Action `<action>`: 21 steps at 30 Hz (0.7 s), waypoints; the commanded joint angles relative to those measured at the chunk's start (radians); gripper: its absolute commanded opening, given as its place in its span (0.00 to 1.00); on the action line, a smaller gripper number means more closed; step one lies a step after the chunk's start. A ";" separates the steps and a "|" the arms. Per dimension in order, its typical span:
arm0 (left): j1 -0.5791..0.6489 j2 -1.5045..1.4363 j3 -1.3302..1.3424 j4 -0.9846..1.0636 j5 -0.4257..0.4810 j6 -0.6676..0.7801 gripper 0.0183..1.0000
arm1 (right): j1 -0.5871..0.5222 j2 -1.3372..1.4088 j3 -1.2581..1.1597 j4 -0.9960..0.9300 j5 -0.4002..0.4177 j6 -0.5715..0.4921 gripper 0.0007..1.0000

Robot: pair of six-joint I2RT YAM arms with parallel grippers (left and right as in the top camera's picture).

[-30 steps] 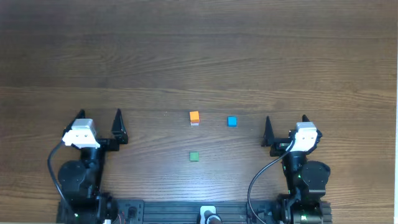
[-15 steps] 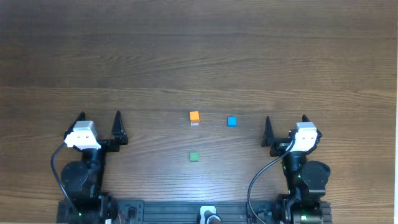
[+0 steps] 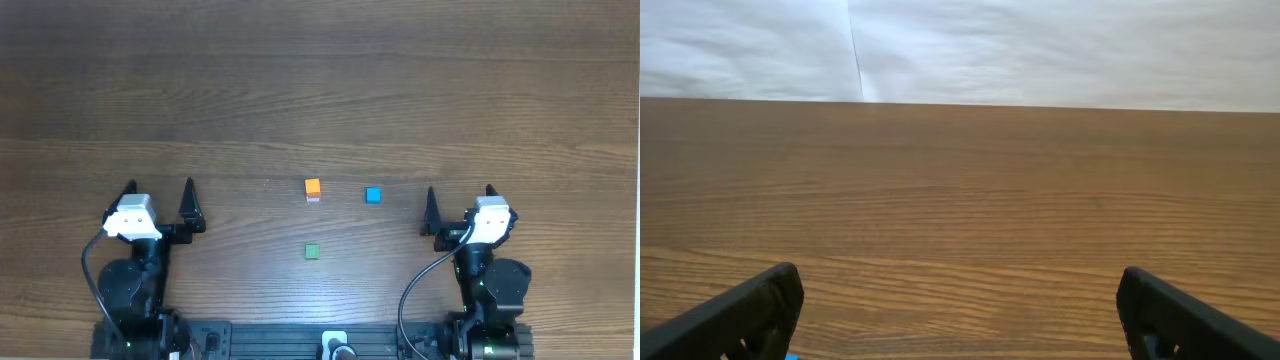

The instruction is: Stack Cubes

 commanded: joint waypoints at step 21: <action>0.006 -0.008 -0.006 -0.001 0.014 0.007 1.00 | 0.005 -0.006 -0.009 0.019 -0.008 -0.005 0.99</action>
